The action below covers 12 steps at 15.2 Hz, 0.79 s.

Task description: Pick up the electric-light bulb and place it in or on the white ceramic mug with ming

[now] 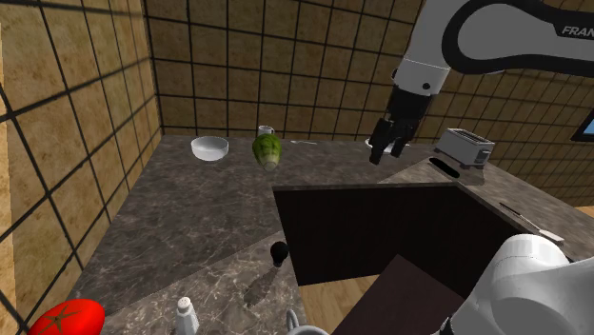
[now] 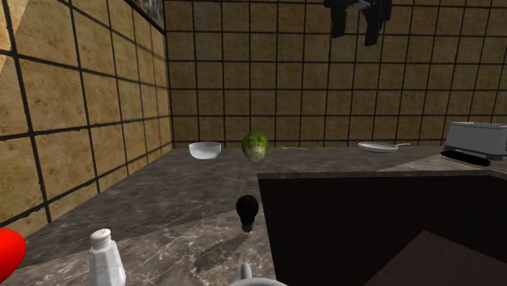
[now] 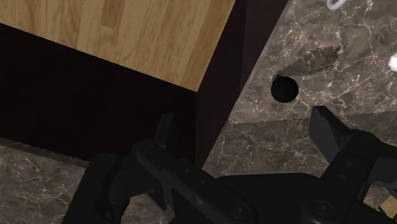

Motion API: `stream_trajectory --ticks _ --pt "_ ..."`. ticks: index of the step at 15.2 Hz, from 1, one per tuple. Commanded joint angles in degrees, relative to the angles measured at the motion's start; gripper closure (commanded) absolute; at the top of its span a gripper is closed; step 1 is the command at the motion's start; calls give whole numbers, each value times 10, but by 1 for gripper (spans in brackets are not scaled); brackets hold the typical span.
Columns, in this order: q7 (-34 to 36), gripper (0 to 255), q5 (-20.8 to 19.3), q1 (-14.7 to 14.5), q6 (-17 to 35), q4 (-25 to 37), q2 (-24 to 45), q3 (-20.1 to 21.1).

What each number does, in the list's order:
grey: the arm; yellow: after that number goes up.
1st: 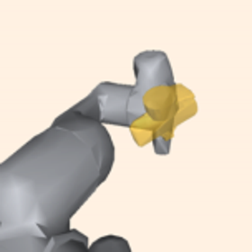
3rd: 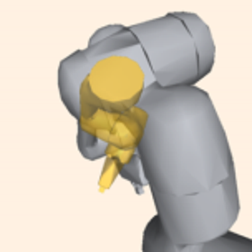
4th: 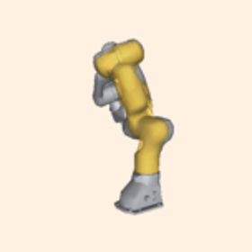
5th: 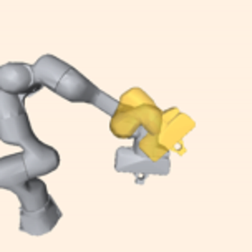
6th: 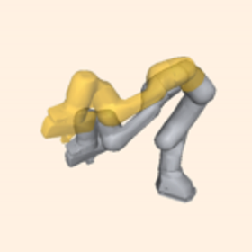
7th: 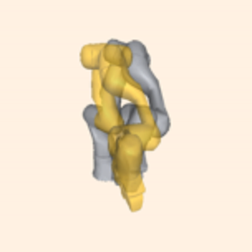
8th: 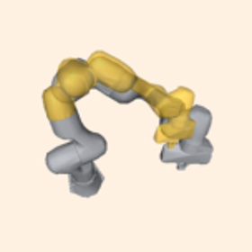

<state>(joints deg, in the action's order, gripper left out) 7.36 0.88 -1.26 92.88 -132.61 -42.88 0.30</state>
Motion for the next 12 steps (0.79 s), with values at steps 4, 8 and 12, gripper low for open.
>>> stream_trajectory --ticks 4,8,12 --pt "10 0 10 -5 62 -44 14 9" --pt "23 0 24 -12 147 -91 46 22" --pt "35 0 37 -19 236 -126 94 36"
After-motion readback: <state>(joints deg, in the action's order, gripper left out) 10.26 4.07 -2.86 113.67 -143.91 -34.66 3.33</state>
